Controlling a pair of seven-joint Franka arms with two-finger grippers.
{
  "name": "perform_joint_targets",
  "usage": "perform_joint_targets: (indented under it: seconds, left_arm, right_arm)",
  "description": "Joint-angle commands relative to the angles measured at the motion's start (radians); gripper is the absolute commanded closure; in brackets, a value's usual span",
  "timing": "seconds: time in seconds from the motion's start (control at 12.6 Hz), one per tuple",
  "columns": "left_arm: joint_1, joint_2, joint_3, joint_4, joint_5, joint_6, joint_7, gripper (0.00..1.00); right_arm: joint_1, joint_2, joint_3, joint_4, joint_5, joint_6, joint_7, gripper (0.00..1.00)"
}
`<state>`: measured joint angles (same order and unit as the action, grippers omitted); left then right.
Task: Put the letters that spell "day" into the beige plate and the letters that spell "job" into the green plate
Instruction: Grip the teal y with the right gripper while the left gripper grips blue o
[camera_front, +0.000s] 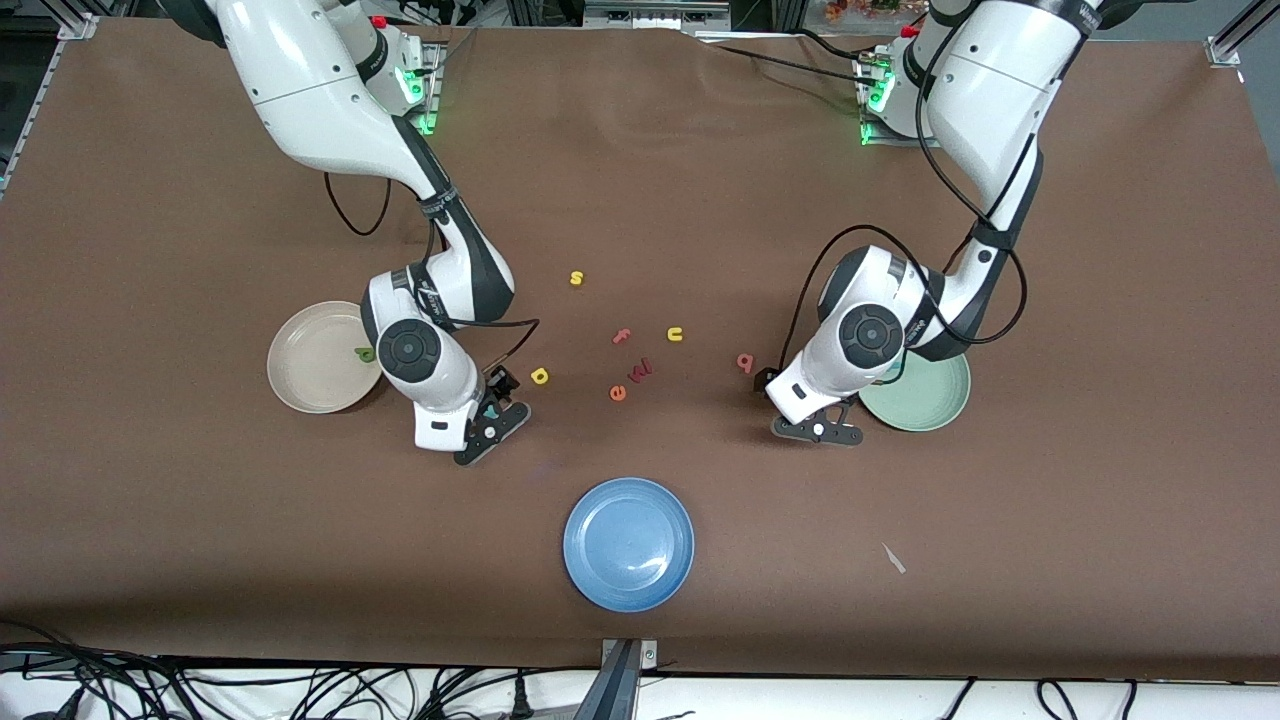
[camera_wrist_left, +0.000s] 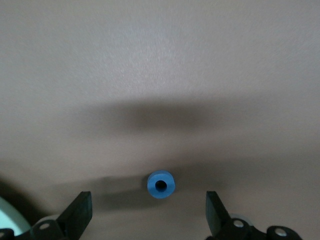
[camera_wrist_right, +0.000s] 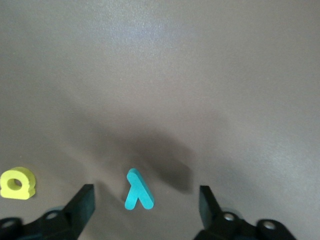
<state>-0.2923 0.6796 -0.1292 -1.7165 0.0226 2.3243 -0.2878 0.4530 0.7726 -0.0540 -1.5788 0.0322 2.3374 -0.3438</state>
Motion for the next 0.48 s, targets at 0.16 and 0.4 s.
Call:
perform_joint_targets:
  seconds: [0.16, 0.4]
  left_arm:
    - [-0.007, 0.035, -0.004, 0.032, 0.031, 0.004, -0.013, 0.05]
    - [-0.014, 0.063, -0.004, 0.04, 0.036, 0.027, -0.016, 0.1]
  right_arm:
    - [-0.007, 0.019, 0.006, 0.031, 0.0, -0.012, -0.027, 0.57]
    - [-0.005, 0.02, 0.006, 0.026, 0.0, -0.015, -0.02, 0.8]
